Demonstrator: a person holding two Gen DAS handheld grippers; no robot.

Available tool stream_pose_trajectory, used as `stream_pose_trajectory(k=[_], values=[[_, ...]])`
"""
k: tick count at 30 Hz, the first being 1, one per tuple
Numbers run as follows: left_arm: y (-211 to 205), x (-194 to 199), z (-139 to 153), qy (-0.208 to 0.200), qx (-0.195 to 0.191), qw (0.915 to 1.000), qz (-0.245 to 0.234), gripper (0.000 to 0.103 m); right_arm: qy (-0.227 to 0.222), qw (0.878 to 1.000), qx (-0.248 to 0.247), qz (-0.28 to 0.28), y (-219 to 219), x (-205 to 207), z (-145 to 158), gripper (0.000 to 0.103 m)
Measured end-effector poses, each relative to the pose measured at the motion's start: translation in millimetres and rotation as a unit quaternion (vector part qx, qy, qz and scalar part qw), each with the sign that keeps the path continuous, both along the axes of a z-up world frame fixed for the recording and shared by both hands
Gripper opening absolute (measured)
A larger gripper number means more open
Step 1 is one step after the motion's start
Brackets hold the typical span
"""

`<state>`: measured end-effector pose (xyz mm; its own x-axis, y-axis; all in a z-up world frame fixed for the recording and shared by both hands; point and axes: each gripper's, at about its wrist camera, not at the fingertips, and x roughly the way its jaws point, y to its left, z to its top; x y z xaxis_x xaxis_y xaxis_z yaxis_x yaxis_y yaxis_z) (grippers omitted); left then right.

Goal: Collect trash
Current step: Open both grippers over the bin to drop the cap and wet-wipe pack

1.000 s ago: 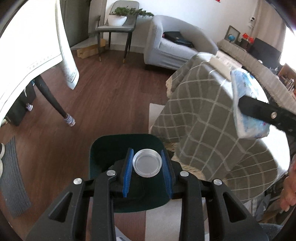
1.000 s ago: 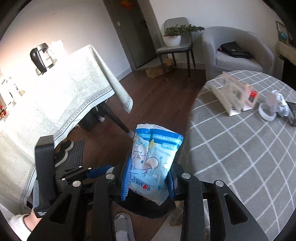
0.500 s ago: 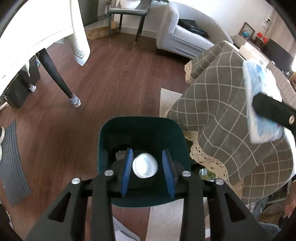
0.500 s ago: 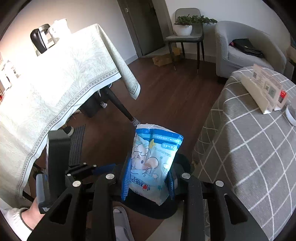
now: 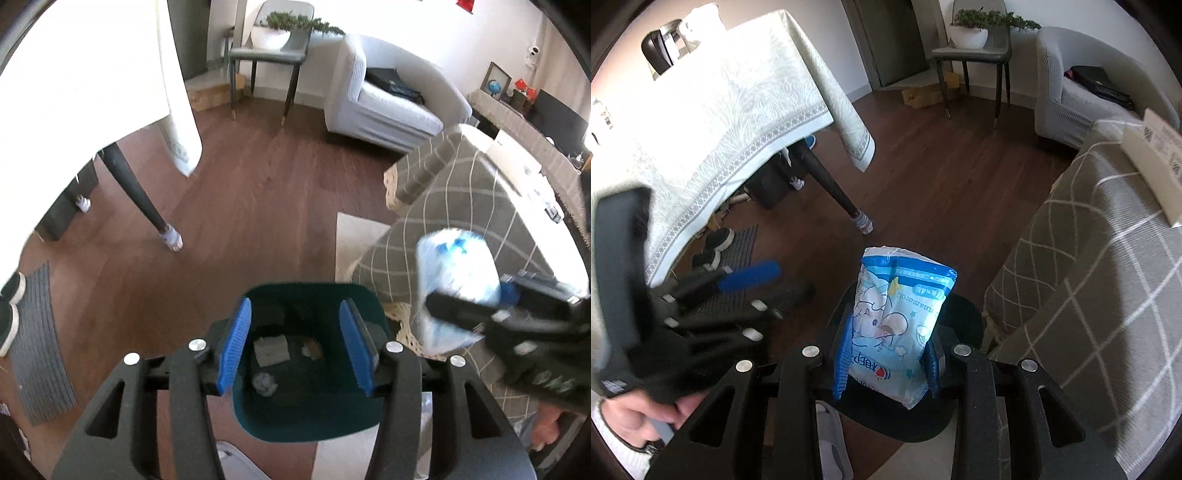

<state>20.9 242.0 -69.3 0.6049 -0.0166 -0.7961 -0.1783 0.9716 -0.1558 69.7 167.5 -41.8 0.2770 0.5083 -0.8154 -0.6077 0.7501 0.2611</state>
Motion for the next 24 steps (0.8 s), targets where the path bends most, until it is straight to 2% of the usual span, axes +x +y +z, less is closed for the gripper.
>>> stream_pose_trajectory(k=[6, 11, 20, 24], values=[[7.6, 6.6, 22.5, -0.03, -0.003, 0.9995, 0.003, 0.05, 0.03, 0.999, -0.02, 0.023, 15.0, 4.0, -24.7, 0.033], [7.1, 12.1, 30.3, -0.039, -0.006, 0.9992, -0.009, 0.035, 0.066, 0.995, -0.053, 0.046, 27.5, 4.1, -56.2, 0.033], [8.0, 19.8, 46.2, -0.058, -0.014, 0.9981, -0.017, 0.023, 0.101, 0.986, -0.11, 0.079, 38.7, -3.4, -101.0, 0.036], [10.2, 19.0, 61.3, -0.081, -0.019, 0.9964, -0.013, 0.022, 0.099, 0.983, -0.125, 0.089, 39.7, -9.5, -105.5, 0.053]])
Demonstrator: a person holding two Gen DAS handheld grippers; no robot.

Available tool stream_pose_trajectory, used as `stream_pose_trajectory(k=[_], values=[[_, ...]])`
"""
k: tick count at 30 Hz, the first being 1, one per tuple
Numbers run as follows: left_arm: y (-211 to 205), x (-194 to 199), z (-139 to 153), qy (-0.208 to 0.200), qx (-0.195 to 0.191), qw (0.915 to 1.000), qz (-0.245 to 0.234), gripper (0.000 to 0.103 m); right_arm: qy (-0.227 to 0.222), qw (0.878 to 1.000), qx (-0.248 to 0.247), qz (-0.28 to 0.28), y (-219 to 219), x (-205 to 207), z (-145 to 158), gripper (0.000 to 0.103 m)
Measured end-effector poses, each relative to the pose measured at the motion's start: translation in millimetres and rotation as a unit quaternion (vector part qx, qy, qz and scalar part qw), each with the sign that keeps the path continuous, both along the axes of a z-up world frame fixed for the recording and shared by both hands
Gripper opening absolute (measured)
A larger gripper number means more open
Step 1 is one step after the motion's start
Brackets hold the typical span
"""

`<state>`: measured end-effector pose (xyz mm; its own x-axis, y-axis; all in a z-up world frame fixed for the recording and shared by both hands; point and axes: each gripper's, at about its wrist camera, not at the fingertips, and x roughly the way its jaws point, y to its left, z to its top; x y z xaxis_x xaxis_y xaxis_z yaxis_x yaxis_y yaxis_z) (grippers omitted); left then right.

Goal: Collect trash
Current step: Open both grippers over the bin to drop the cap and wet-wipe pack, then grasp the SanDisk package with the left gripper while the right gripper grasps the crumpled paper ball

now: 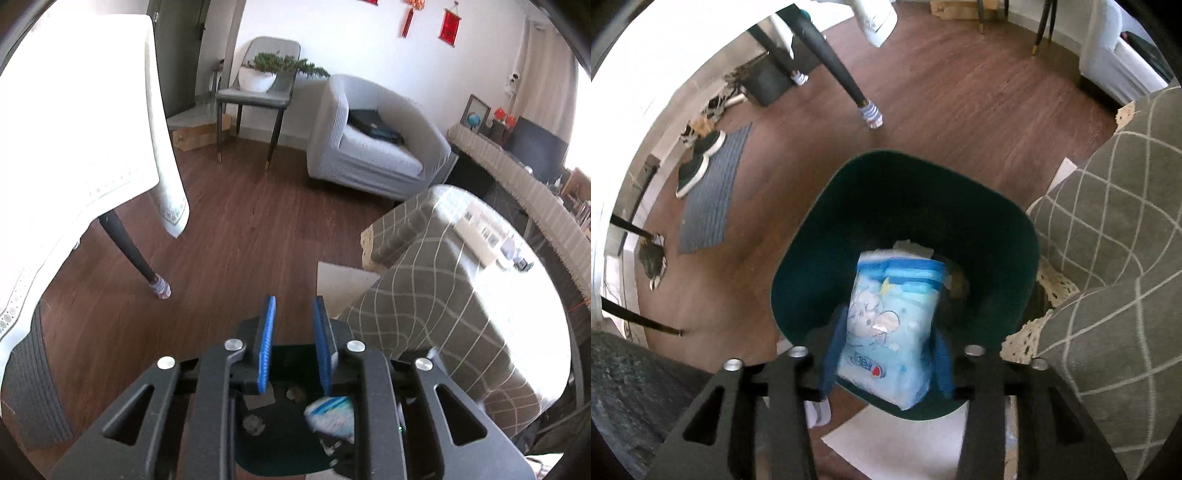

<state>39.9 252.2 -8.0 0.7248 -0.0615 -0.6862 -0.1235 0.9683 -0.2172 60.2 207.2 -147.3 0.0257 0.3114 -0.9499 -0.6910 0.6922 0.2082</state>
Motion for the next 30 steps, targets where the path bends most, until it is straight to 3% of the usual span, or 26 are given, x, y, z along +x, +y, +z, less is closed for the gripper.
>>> stream_pose_trajectory(k=[5, 8, 13, 16, 30], values=[[1.4, -3.1, 17.7, -0.027, -0.002, 0.9996, 0.007, 0.023, -0.02, 0.999, 0.034, -0.003, -2.8, -0.2, 24.6, 0.055], [-0.4, -4.6, 28.0, -0.049, 0.001, 0.9988, 0.009, 0.031, -0.049, 0.997, 0.067, -0.005, -8.0, 2.7, 53.6, 0.055], [-10.1, -6.5, 44.6, -0.075, 0.03, 0.9968, 0.005, 0.031, -0.11, 0.988, 0.108, -0.007, -20.4, 6.7, 107.0, 0.042], [-17.2, -8.5, 54.5, -0.094, 0.03, 0.9951, -0.007, 0.04, -0.15, 0.981, 0.122, -0.023, -38.7, 13.1, 135.3, 0.042], [-79.1, 21.8, 66.6, -0.117, 0.02, 0.9915, -0.055, 0.065, -0.236, 0.952, 0.122, -0.15, -164.6, 64.1, 182.0, 0.041]])
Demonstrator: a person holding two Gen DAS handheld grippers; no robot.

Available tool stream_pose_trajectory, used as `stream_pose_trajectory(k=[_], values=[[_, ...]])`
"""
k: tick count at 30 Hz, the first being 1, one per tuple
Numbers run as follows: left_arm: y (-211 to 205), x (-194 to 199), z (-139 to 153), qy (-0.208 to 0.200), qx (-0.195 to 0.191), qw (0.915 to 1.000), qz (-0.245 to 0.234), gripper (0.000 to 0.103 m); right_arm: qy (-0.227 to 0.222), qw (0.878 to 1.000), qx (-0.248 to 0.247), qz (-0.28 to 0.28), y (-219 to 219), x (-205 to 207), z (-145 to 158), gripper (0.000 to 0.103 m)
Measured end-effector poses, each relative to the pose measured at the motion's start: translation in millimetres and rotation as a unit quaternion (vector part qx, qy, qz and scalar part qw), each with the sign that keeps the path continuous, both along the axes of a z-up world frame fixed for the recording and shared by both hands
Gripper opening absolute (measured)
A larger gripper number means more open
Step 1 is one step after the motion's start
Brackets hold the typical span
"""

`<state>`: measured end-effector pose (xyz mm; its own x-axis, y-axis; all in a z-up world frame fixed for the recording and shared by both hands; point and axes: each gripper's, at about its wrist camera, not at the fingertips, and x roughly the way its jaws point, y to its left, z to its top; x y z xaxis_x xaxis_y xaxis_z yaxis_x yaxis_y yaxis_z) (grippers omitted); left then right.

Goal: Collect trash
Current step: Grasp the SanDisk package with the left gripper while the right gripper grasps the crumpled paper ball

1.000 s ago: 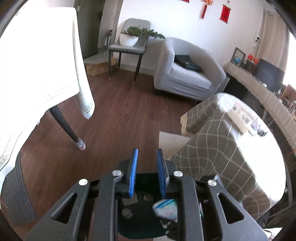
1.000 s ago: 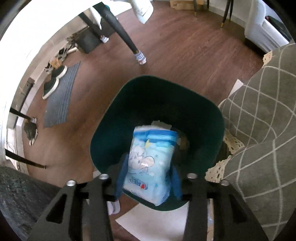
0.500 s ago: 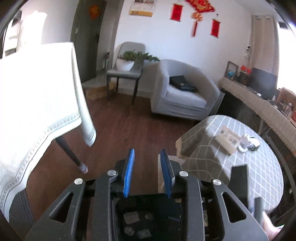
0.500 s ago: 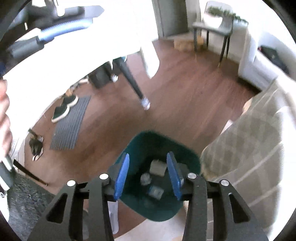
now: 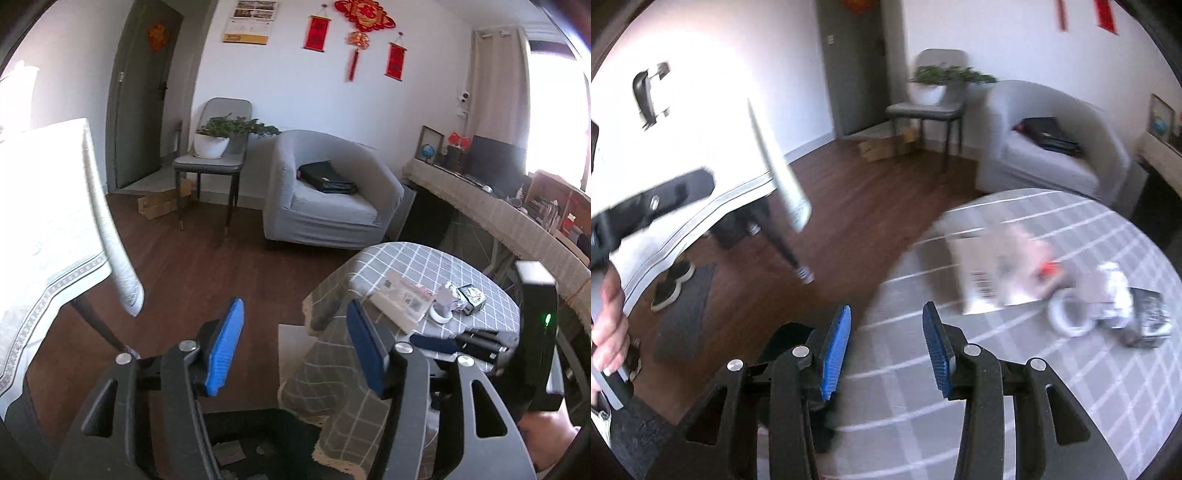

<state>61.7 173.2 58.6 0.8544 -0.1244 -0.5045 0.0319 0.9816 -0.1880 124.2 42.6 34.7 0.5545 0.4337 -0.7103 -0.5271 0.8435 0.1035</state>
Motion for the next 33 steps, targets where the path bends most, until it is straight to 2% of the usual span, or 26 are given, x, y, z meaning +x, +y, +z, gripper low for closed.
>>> stream_pose_trajectory(k=[7, 15, 20, 24, 27, 33], values=[[-48.9, 25.3, -4.2, 0.005, 0.009, 0.9992, -0.039, 0.066, -0.008, 0.999, 0.008, -0.045, -59.3, 17.2, 5.2, 0.041], [-100.1, 49.7, -11.0, 0.016, 0.014, 0.9967, -0.078, 0.066, -0.016, 0.997, 0.019, -0.073, -102.7, 22.4, 12.1, 0.041], [-122.7, 69.2, -15.7, 0.033, 0.001, 0.9958, -0.086, 0.066, -0.011, 0.994, 0.036, -0.098, -127.2, 33.1, 13.0, 0.041], [-138.4, 83.1, -22.2, 0.049, 0.01, 0.995, -0.086, 0.065, -0.006, 0.994, 0.039, -0.098, -136.5, 39.4, 10.8, 0.041], [-146.3, 95.6, -29.4, 0.066, 0.001, 0.9946, -0.08, 0.065, -0.004, 0.995, 0.038, -0.096, -141.8, 39.8, 10.5, 0.041], [-158.1, 120.0, -48.7, 0.103, 0.016, 0.9931, -0.054, 0.062, 0.003, 0.995, 0.043, -0.094, -156.0, 43.7, 7.2, 0.041]])
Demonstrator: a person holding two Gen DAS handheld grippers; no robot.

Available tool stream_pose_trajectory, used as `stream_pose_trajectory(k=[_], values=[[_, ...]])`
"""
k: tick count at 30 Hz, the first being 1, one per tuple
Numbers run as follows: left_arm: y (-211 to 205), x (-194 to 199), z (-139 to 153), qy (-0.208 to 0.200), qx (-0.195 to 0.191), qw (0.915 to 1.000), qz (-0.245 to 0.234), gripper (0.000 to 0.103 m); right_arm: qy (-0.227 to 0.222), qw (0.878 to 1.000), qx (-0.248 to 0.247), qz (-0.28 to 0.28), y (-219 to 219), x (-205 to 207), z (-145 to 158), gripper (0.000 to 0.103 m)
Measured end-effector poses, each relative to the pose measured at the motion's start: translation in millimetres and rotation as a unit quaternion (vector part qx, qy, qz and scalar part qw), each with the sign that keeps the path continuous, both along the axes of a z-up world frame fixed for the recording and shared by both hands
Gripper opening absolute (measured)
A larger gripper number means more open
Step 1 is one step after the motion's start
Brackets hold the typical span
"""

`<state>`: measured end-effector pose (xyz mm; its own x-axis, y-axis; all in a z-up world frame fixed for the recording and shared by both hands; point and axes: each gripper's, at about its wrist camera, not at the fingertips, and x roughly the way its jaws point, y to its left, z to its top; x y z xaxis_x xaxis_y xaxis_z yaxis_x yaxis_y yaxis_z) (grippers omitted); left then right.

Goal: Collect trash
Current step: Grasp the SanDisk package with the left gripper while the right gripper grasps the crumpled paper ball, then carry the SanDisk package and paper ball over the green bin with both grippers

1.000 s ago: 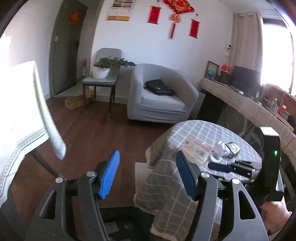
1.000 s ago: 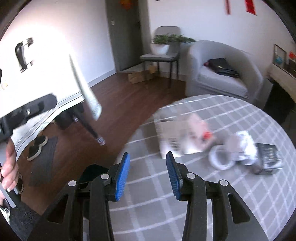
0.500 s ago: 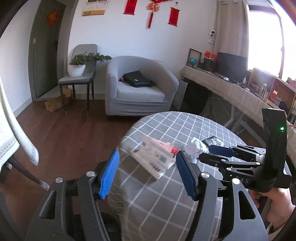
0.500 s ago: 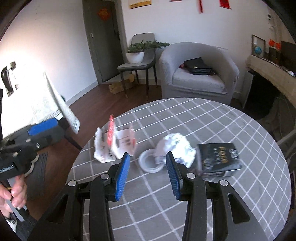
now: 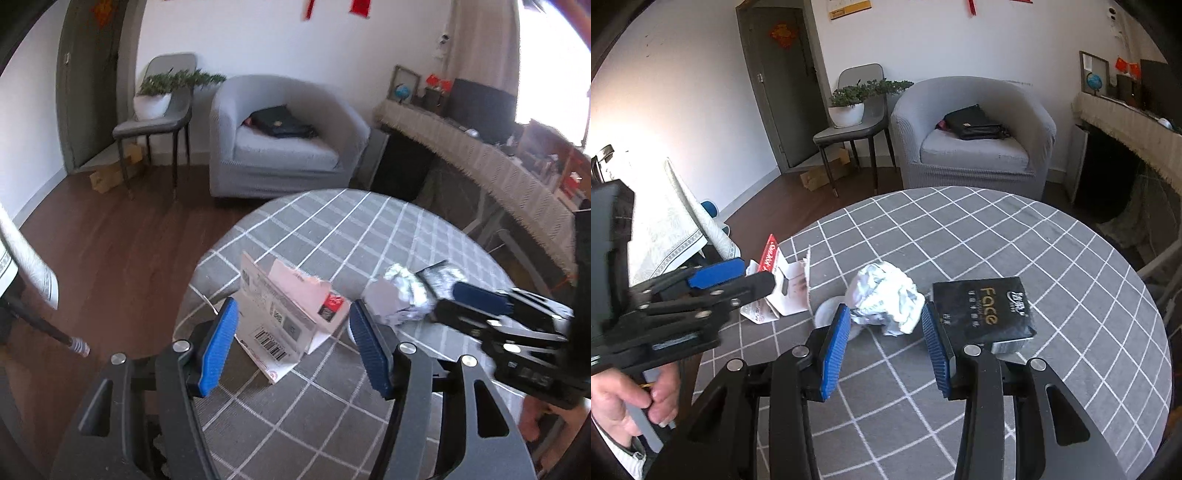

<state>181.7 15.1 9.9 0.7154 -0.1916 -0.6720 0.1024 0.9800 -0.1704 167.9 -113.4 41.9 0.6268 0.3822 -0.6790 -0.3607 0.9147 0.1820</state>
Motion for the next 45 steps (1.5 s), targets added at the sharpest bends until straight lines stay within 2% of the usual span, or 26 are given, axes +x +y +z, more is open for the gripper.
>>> stream_pose_trajectory(k=[6, 8, 10, 13, 15, 16, 17, 26, 29, 32, 35, 45], values=[[-2.7, 15.3, -13.5, 0.025, 0.02, 0.9991, 0.029, 0.047, 0.009, 0.999, 0.005, 0.03, -6.6, 3.3, -3.3, 0.041], [-1.4, 17.0, -15.5, 0.029, 0.021, 0.9986, 0.039, 0.043, 0.016, 0.998, 0.01, 0.058, -3.4, 3.8, -7.0, 0.044], [1.2, 20.9, -18.3, 0.039, 0.018, 0.998, 0.045, 0.04, 0.016, 0.998, 0.009, 0.063, -0.8, 3.5, -7.5, 0.048], [6.8, 23.1, -21.6, 0.05, 0.007, 0.9975, 0.05, 0.03, 0.012, 0.998, 0.008, 0.067, 3.5, 2.5, -5.8, 0.052], [6.5, 21.7, -21.1, 0.05, 0.009, 0.9975, 0.049, 0.027, 0.012, 0.998, 0.006, 0.065, 5.4, 3.2, -5.6, 0.054], [6.9, 21.0, -20.7, 0.049, 0.012, 0.9975, 0.05, 0.019, 0.011, 0.998, 0.002, 0.062, 6.8, 4.1, -5.9, 0.056], [7.8, 20.5, -20.6, 0.049, 0.016, 0.9973, 0.052, 0.001, 0.012, 0.998, 0.002, 0.059, 7.4, 5.4, -6.7, 0.057], [28.0, 12.6, -11.5, 0.032, -0.003, 0.9982, 0.051, 0.002, 0.029, 0.999, 0.001, 0.041, 21.7, 20.7, -13.6, 0.06], [31.2, 7.9, -6.6, 0.021, 0.005, 0.9989, 0.042, 0.002, 0.037, 0.999, -0.004, 0.023, 23.9, 25.4, -17.1, 0.064], [35.1, 6.7, -5.0, 0.02, 0.001, 0.9991, 0.036, 0.002, 0.046, 0.999, -0.008, 0.006, 24.9, 30.8, -21.5, 0.064], [40.9, 4.9, -6.3, 0.022, -0.001, 0.9992, 0.033, 0.002, 0.056, 0.998, 0.015, -0.005, 22.8, 36.8, -22.7, 0.064], [57.9, -5.1, 4.4, 0.007, -0.004, 0.9995, 0.03, 0.002, 0.068, 0.997, 0.012, -0.032, 25.0, 39.4, -25.0, 0.064]])
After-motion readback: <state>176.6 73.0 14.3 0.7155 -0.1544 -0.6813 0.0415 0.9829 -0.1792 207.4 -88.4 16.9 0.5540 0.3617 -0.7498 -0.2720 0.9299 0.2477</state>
